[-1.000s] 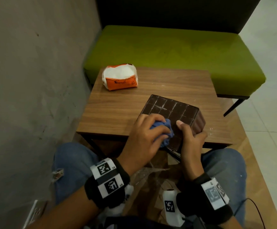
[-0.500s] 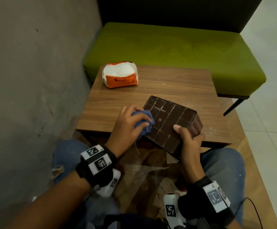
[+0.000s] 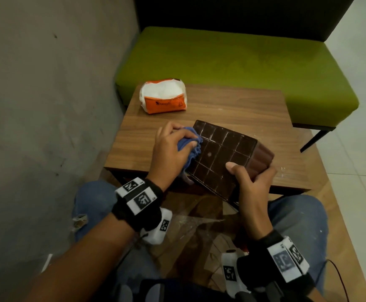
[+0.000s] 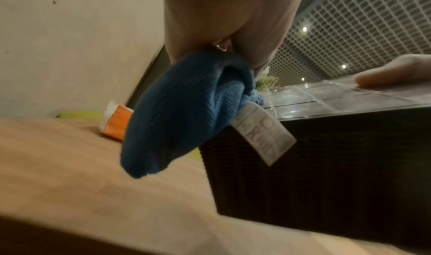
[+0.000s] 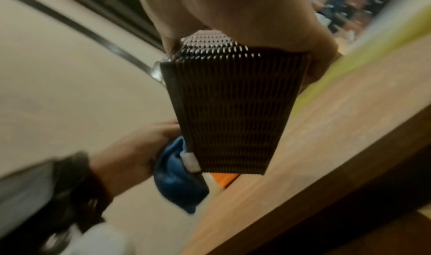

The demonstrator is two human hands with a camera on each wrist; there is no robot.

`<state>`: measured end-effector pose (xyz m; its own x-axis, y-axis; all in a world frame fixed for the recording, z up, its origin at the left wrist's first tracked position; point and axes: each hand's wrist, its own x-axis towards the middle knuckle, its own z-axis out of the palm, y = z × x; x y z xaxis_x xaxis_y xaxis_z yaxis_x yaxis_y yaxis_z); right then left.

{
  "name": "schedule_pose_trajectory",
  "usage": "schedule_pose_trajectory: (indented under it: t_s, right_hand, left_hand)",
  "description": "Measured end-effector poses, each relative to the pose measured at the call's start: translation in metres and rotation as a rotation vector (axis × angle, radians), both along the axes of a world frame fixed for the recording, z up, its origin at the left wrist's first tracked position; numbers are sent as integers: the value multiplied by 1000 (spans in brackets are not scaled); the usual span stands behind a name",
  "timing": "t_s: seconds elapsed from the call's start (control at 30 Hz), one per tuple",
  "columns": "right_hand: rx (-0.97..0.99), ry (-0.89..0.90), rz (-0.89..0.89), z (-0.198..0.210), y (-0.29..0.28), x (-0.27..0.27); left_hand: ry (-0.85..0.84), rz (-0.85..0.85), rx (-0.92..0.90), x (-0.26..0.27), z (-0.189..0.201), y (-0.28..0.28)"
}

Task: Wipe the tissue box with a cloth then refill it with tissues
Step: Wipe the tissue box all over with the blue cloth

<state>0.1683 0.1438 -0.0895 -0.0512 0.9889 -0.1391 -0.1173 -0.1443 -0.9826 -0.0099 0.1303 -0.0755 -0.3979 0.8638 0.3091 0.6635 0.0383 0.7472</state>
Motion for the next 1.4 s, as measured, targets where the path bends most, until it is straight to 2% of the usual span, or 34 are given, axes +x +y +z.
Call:
schedule_pose_trajectory:
  t_s: [0.1, 0.27, 0.37, 0.47, 0.63, 0.8, 0.87, 0.97, 1.17, 1.3, 1.4]
  right_hand:
    - [-7, 22, -26, 8, 7, 4]
    - [1, -19, -39, 12, 17, 12]
    - [12, -42, 16, 11, 11, 3]
    - [-15, -15, -7, 18, 17, -2]
    - [-13, 34, -36, 26, 33, 1]
    - [22, -41, 45, 19, 9, -9]
    - [-4, 20, 11, 23, 14, -7]
    - [-8, 58, -22, 27, 24, 0]
    - [-13, 53, 28, 22, 5, -4]
    - [-51, 88, -51, 26, 16, 4]
    - [-36, 43, -24, 24, 16, 9]
  left_hand:
    - [-25, 15, 50, 5, 7, 8]
    - [36, -102, 36, 15, -2, -18]
    - [-39, -37, 76, -1, 9, 6]
    - [-11, 35, 127, -7, 18, 21]
    - [55, -139, 74, 18, 2, -15]
    - [-48, 104, 192, -14, 9, 13]
    - [-38, 83, 175, -5, 4, 4]
    - [-14, -62, 86, 12, -7, -19]
    - [-86, 72, 169, -14, 10, 15]
    - [-82, 13, 136, 0, 1, 0]
    - [-100, -26, 66, 3, -9, -12]
